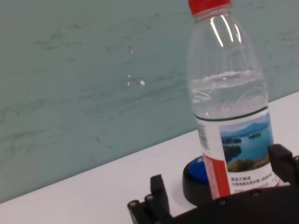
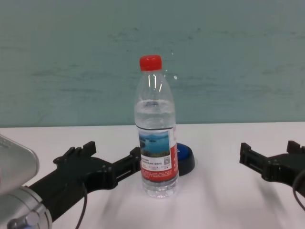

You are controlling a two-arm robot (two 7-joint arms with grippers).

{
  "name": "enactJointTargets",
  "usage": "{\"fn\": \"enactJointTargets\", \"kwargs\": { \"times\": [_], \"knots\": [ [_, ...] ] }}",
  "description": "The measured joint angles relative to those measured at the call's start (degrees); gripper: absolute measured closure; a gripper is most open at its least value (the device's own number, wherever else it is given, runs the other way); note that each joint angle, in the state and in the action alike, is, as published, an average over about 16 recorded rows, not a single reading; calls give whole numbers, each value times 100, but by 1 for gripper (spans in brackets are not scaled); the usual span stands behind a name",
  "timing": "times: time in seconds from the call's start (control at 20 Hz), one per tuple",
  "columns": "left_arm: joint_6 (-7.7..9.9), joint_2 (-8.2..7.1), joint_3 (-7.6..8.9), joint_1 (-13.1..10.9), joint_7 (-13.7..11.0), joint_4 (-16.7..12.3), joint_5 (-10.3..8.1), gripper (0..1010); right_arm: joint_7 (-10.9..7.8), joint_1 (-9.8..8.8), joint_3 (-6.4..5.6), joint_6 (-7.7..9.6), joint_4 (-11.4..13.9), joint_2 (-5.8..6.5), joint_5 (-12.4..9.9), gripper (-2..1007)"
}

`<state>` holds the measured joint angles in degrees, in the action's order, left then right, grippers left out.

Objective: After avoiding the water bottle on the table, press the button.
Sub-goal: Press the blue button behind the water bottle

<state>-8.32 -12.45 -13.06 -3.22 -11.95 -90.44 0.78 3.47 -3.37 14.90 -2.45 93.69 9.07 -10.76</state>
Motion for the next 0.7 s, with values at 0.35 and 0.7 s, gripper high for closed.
{"fn": "enactJointTargets", "kwargs": {
  "times": [0.35,0.7],
  "knots": [
    [0,14,-24,29,7,0,17,0,0,0,0,0,0,0,0,1],
    [7,30,-45,53,12,6,30,0,0,0,0,0,0,0,0,1]
  ]
}}
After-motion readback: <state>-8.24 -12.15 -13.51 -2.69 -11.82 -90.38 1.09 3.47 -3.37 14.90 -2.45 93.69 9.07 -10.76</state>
